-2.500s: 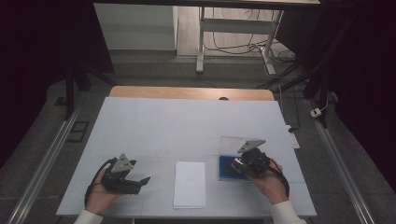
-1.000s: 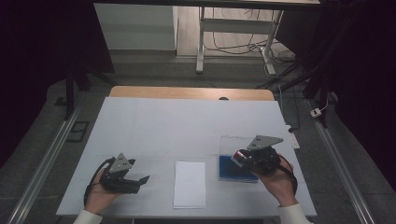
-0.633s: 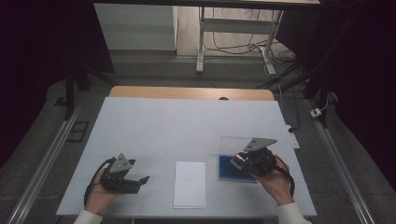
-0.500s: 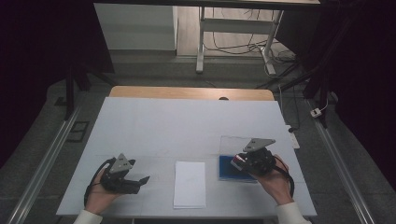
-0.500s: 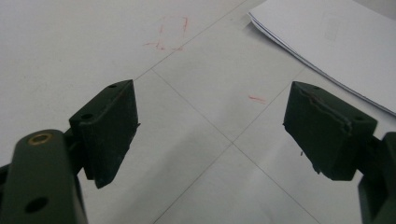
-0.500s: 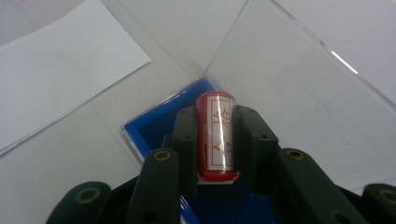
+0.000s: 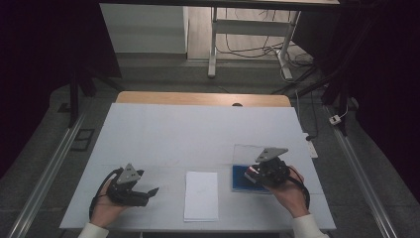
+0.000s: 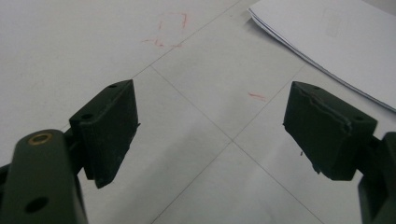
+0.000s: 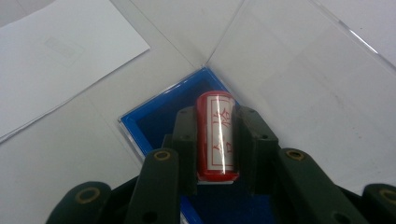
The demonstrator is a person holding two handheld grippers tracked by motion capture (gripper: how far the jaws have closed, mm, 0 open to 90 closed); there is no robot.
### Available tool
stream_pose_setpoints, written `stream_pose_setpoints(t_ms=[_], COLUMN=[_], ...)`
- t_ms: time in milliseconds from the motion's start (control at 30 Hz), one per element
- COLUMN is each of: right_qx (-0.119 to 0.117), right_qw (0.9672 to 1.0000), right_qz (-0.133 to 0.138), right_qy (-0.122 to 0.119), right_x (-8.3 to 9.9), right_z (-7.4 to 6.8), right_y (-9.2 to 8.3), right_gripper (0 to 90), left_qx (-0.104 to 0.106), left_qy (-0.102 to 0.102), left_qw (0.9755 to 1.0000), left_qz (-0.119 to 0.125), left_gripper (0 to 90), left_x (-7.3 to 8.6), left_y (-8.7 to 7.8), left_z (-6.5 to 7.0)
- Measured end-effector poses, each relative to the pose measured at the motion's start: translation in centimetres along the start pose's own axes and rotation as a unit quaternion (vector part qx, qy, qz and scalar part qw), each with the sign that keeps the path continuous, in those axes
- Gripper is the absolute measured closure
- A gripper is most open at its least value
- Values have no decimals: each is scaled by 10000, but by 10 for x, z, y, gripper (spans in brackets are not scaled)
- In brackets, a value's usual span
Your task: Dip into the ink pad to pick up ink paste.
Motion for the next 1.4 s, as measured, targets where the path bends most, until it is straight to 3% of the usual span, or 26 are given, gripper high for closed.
stream_pose_setpoints(t_ms=[267, 400, 433, 500, 1300, 1400], right_qx=[24, 51, 50, 13, 47, 6], right_qw=[10000, 9992, 9996, 9993, 9982, 9986], right_qz=[19, -367, -277, -379, -594, -523], right_qy=[-19, -135, -68, -38, -72, -30], right_x=[-4, 3, 3, 4, 3, 5], right_z=[-1, -2, -3, -1, -3, -1], right_y=[-2, 11, 11, 11, 13, 15], right_gripper=[707, 707, 707, 707, 709, 710], left_qx=[-5, 2, 0, -13, 10, 16], left_qy=[24, 24, 25, 26, 64, 68], left_qw=[10000, 10000, 10000, 10000, 9999, 9999], left_qz=[-19, -17, -19, -23, -87, -84], left_gripper=[180, 180, 180, 180, 180, 180], left_x=[0, 0, 0, 1, 2, 2], left_y=[1, 1, 1, 1, 2, 2], left_z=[0, 1, 1, 0, 1, 1])
Point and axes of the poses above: each handheld gripper's, and its own axes: y roughly forward along the jaws, x roughly out of its underside, z roughly to its right, the point moved 7 cm from there along y, roughly forward along the jaws, and after that the axes turned 12 degrees about -y, right-handed, at the moved point
